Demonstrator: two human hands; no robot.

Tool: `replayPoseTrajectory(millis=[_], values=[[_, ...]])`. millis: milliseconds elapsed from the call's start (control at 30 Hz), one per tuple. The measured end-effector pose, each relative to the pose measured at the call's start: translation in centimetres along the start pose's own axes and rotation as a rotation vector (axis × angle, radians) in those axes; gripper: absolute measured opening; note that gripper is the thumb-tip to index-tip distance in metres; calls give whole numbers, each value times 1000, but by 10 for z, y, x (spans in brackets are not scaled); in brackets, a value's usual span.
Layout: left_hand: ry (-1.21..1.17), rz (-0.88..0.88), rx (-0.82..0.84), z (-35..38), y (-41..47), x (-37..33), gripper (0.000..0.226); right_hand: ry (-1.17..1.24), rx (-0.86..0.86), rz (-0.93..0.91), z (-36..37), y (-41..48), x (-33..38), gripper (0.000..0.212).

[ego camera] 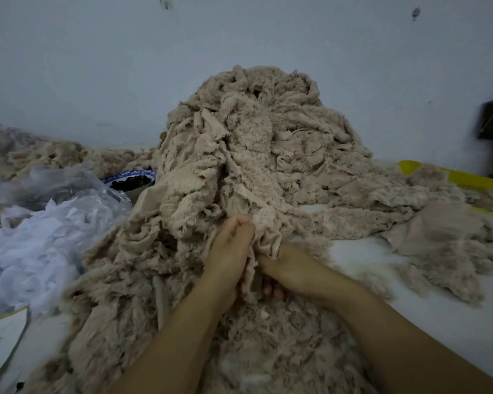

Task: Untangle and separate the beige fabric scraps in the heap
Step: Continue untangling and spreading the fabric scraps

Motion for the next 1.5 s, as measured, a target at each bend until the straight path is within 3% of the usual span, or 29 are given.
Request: replayPoseTrajectory(millis=[67,100,167,233,267,333,400,467,500,567,667,733,900,1033,1167,1333,1400,1500], values=[[-24,7,-27,-2,1,-1,28,4,32,16,1,-3,2,46],[-68,3,-62,-6,4,-1,24,68,-34,14,-7,0,4,45],[-166,-37,-143,-13,10,0,22,440,-308,-33,-43,5,11,39],[-211,-71,-206,-18,16,3,20,950,-457,-156,-86,6,14,22],[-208,-84,-232,-20,17,5,18,1024,-492,-166,-95,6,9,46],[-138,-88,-268,-23,17,9,15,784,-508,-36,-88,7,-7,65],[80,-28,-279,-26,18,13,15,333,-502,53,-71,13,-23,46],[524,123,-223,-27,21,12,16,35,-475,-7,-59,18,-25,17],[762,189,-186,-26,21,12,26,-38,-450,-52,-54,19,-23,10],[1118,256,-174,-27,22,12,47,-201,-400,-92,-49,21,-25,20],[1372,241,-205,-32,20,9,40,-283,-340,-75,-44,22,-31,17],[1275,306,-206,-32,19,2,23,-217,-351,-49,-45,22,-31,23],[710,716,-153,0,-12,-33,14,139,-211,36,-31,16,-19,53],[689,788,49,29,-23,-27,13,538,-169,63,-29,14,-12,50],[652,780,132,29,-25,-26,20,588,-197,92,-36,13,-13,33],[476,731,-25,15,-22,-33,25,537,-257,93,-41,15,-13,36],[576,627,-68,9,-11,-23,27,506,-244,44,-38,15,-10,36],[935,341,-24,-3,8,6,28,428,-382,50,-38,15,-11,32]])
Point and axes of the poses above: each hand's wrist, its own y-axis towards the middle knuckle, its own z-axis out of the palm, x = y × z, the point moved 6 cm from there along y, towards the middle knuckle, and after that the axes turned 9 degrees about -x, right-handed, at the moved point
